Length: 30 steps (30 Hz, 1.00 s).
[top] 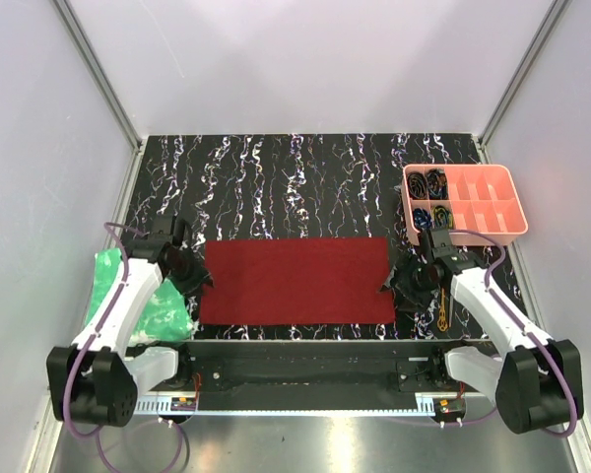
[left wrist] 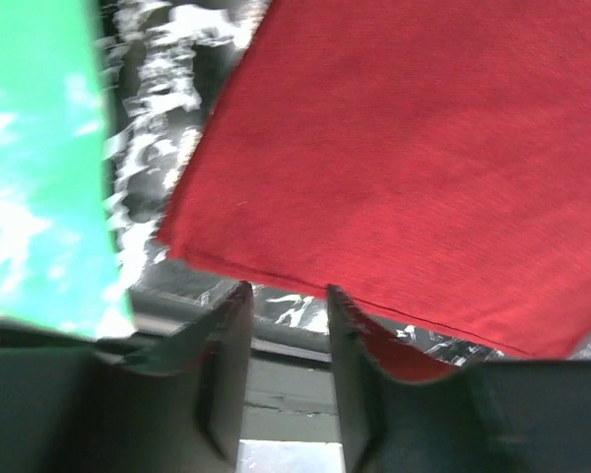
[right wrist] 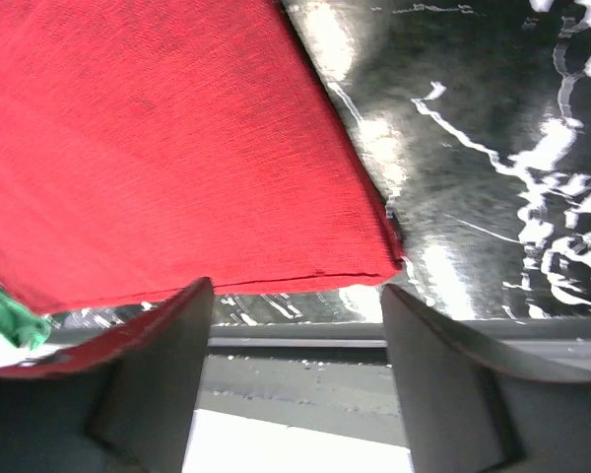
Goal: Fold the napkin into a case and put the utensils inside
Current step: Pick up the rectangle-folded napkin from the center of the board.
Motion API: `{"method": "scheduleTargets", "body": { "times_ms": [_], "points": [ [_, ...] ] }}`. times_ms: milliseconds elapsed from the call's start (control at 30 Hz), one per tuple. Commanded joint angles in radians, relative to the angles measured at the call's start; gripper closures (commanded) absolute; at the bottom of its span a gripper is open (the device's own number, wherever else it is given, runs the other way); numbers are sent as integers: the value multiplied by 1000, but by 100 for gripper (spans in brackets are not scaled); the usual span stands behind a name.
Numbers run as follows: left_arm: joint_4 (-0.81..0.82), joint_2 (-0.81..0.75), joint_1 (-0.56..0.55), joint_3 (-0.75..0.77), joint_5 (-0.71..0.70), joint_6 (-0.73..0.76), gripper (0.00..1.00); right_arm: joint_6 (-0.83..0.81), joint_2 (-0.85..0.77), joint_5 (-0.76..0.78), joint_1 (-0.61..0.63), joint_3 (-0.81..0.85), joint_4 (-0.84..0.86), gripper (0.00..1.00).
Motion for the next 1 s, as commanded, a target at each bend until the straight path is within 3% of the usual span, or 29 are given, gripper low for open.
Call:
{"method": "scheduleTargets", "body": {
  "times_ms": [0, 67, 300, 333, 367, 633, 967],
  "points": [
    [186, 72, 6, -45, 162, 26, 78, -37, 85, -97, 5, 44, 100, 30],
    [267, 121, 6, -70, 195, 20, 83, -49, 134, -98, 22, 59, 132, 39],
    [481, 253, 6, -9, 194, 18, 87, -161, 329, 39, 22, 237, 250, 47],
    [482, 270, 6, 22, 177, 18, 89, -172, 360, 42, 22, 284, 259, 49],
    [484, 290, 7, 36, 170, 18, 92, -189, 421, 45, 22, 309, 258, 57],
    [488, 494, 35, 159, 141, 12, 100, -246, 648, 158, 22, 517, 261, 71],
    [452, 663, 145, 221, 67, 64, 100, -296, 862, 278, 9, 616, 256, 73]
  ]
}}
